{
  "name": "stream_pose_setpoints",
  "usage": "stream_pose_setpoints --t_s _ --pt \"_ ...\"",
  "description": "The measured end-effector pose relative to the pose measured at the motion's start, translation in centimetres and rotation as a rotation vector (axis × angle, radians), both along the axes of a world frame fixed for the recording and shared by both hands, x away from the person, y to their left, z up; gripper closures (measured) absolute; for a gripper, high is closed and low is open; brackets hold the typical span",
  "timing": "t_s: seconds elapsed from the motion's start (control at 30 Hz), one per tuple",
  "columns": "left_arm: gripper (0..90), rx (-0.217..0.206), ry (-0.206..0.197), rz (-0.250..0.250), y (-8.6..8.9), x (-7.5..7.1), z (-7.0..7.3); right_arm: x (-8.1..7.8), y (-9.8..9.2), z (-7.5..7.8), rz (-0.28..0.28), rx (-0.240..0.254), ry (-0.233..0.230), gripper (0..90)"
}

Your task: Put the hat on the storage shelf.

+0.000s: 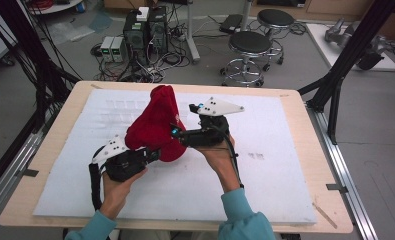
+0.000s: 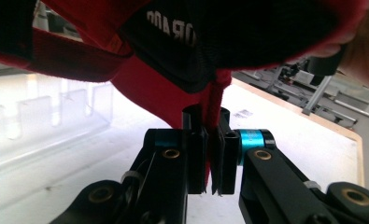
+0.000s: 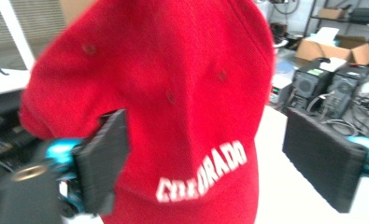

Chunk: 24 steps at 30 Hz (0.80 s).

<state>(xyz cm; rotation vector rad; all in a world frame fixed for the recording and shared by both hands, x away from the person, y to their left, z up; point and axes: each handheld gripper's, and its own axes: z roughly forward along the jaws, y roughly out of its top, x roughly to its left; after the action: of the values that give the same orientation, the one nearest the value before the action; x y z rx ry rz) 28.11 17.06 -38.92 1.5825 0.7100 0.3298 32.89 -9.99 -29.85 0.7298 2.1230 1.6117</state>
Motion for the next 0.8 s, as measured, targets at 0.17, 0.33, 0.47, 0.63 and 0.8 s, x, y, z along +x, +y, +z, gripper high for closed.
stream_pose_setpoints --t_s 0.17,0.33,0.47,0.63,0.8 --pt "85.6 0.015 -0.021 0.024 1.2 0.3 1.6 -0.6 -0.7 -0.4 -0.021 -0.025 -0.016 0.4" --pt "85.6 0.039 -0.067 0.065 2.4 1.1 3.8 -1.4 -2.4 -0.8 -0.047 -0.032 -0.024 0.4" --pt "85.5 0.093 -0.097 0.111 3.5 2.3 5.5 -2.1 -4.3 -1.5 -0.094 -0.032 -0.020 0.4" --pt "85.5 0.138 -0.110 0.147 4.1 3.5 6.0 -2.9 -6.2 -2.7 -0.133 -0.021 -0.008 0.4" --pt "85.5 0.152 -0.108 0.185 4.6 5.0 6.0 -3.7 -8.1 -3.8 -0.179 -0.014 0.008 0.4"
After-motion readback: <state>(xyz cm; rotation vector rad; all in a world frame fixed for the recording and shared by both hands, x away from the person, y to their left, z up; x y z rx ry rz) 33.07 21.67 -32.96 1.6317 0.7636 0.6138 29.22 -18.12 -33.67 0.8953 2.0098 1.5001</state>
